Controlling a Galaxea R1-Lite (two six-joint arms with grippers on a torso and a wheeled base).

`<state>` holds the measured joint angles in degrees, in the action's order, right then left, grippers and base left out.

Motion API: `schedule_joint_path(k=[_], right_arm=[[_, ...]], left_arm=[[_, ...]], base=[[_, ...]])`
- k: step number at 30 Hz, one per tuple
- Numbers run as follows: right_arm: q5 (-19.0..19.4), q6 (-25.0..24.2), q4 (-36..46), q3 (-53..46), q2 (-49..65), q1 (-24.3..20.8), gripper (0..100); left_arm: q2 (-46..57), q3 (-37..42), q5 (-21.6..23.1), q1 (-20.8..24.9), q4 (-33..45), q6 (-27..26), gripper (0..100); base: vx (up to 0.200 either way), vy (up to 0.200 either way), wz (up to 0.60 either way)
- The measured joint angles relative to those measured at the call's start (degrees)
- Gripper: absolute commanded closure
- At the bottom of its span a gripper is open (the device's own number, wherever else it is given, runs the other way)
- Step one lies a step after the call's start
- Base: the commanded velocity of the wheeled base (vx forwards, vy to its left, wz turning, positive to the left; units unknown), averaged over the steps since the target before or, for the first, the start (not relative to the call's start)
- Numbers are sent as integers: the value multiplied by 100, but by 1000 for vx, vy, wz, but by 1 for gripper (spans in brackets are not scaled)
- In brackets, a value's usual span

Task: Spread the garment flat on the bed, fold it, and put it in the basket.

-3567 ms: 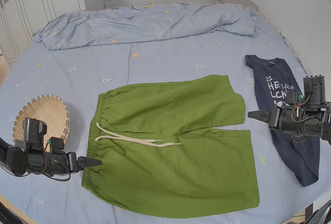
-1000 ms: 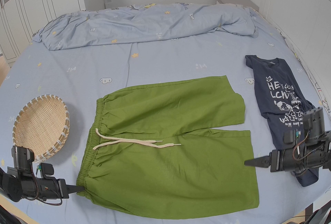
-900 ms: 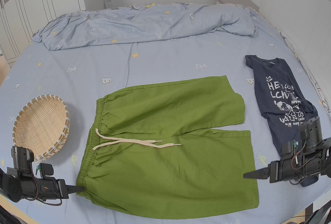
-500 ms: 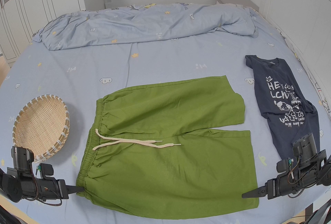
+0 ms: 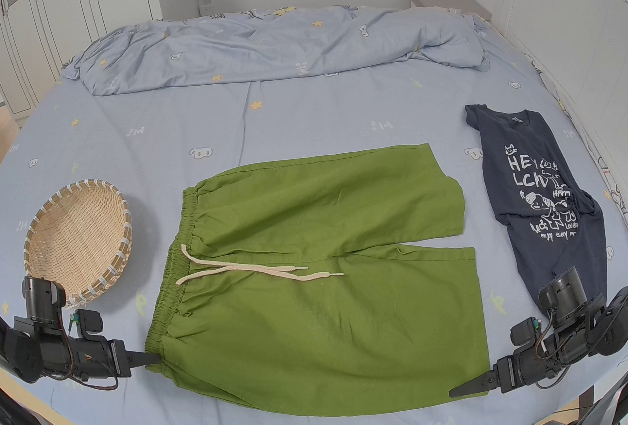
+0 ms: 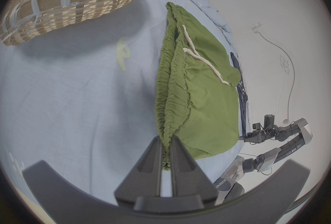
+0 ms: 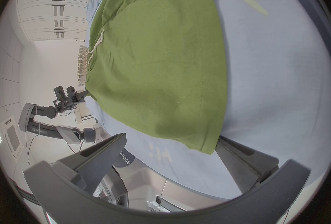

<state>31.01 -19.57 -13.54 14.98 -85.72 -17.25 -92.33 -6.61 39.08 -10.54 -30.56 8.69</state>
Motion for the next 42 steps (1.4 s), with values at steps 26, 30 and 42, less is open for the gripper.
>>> schedule_joint_path(k=[26, 30, 42], right_arm=[[90, 539, -66, -383, 41, 945, 100], [60, 449, 143, -223, 400, 909, 100], [-343, 121, 1924, 2374, 1211, 697, 100]], left_arm=[[63, 49, 9, -9, 10, 17, 100], [212, -50, -38, 66, 43, 228, 100], [859, -1897, -424, 413, 1820, 1104, 100]], base=[[0, 0, 0], [0, 0, 0], [0, 0, 0]])
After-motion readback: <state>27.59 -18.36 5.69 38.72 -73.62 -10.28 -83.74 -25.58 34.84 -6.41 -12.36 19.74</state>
